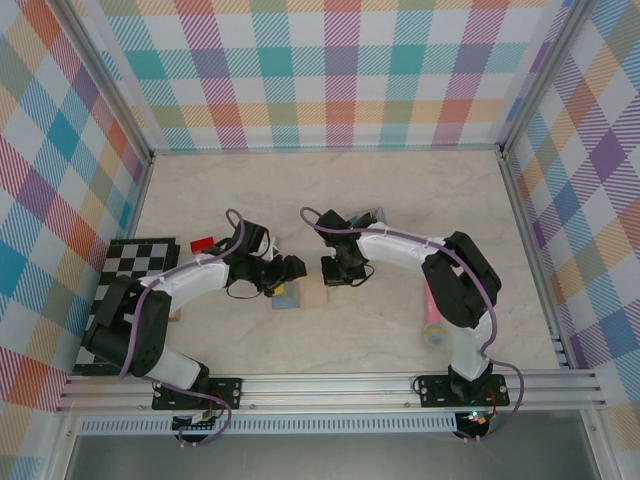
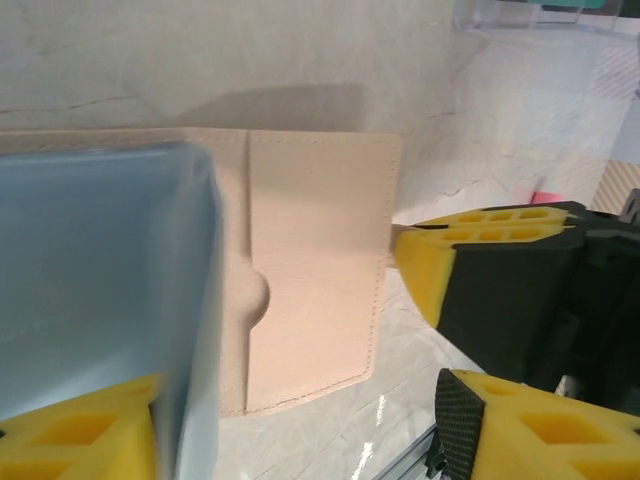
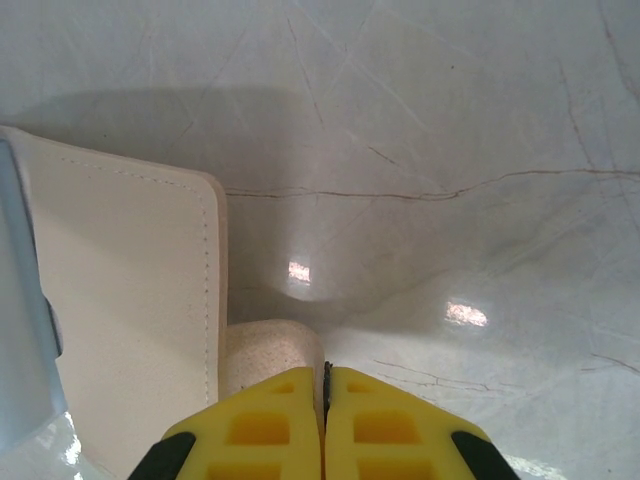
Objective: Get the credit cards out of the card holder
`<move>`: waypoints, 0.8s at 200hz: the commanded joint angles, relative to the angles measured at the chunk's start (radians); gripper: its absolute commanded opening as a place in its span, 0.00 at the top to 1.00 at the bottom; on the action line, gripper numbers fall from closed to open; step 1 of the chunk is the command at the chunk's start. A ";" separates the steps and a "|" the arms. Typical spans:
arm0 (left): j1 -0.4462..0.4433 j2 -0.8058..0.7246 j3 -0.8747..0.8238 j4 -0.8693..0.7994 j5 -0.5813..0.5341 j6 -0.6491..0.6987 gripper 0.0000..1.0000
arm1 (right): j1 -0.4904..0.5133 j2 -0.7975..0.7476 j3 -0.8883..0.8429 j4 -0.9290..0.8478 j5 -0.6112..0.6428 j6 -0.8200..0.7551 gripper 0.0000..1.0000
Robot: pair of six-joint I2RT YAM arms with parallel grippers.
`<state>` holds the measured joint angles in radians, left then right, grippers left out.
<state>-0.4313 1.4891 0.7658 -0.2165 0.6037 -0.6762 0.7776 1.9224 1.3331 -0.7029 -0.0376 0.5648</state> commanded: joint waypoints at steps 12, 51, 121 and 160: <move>-0.049 0.024 0.029 0.083 -0.002 -0.042 0.40 | -0.010 -0.047 -0.040 0.019 0.004 0.027 0.97; -0.084 0.078 0.045 0.146 -0.002 -0.067 0.41 | -0.027 -0.135 -0.100 0.068 0.018 0.066 0.86; -0.122 0.172 0.065 0.180 -0.039 -0.085 0.47 | -0.061 -0.293 -0.168 0.101 0.064 0.102 0.68; -0.125 0.205 0.060 0.172 -0.058 -0.080 0.58 | -0.061 -0.248 -0.130 0.136 -0.081 0.058 0.66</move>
<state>-0.5426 1.6730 0.8146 -0.0536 0.5674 -0.7551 0.7166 1.6459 1.1812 -0.6018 -0.0177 0.6449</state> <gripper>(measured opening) 0.475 0.346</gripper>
